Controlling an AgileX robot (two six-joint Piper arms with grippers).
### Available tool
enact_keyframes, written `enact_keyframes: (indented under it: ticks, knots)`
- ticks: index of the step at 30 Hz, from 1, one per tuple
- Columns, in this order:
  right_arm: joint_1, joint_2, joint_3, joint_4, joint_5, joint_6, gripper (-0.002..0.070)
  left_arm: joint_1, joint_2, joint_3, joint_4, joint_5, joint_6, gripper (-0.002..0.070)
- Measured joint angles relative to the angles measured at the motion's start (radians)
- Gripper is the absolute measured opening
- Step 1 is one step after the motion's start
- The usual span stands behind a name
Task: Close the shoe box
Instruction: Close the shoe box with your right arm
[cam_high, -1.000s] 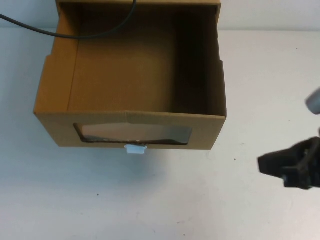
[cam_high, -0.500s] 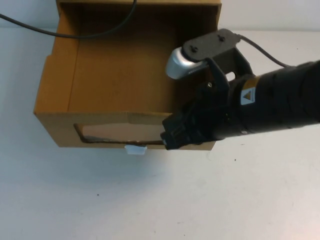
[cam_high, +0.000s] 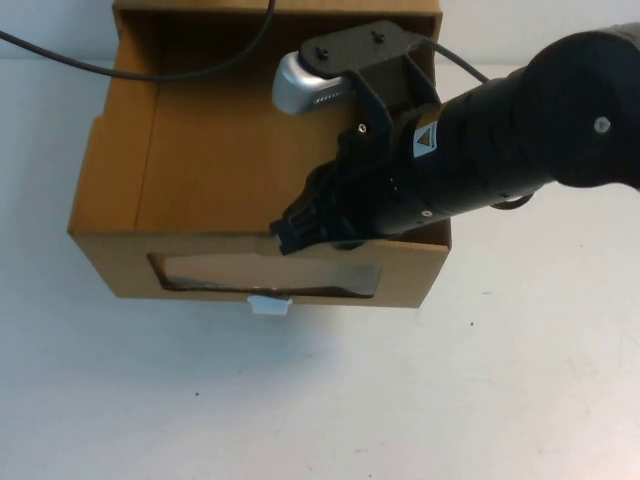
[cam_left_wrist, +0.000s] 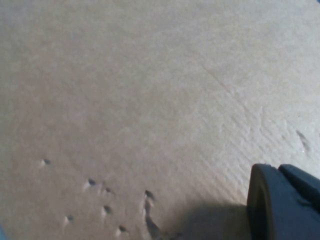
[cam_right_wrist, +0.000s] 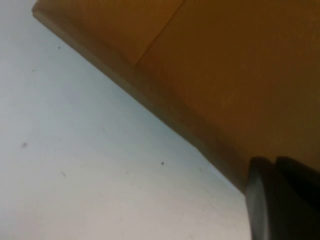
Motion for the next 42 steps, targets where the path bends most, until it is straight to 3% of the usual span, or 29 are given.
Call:
enact_keyframes:
  ticks: [13,31,42]
  knots:
    - [0.032,-0.041,-0.053,-0.029,0.298,-0.006,-0.0011,0.000,0.000,0.000,0.000,0.000,0.000,-0.0003]
    - [0.041,0.029,-0.054,-0.119,0.145,0.052,-0.0011,0.000,0.000,0.000,0.000,0.000,-0.002,-0.0003]
    - [-0.050,0.082,-0.097,-0.085,0.084,0.049,-0.0011,0.000,0.000,0.000,0.000,0.000,-0.002,-0.0003]
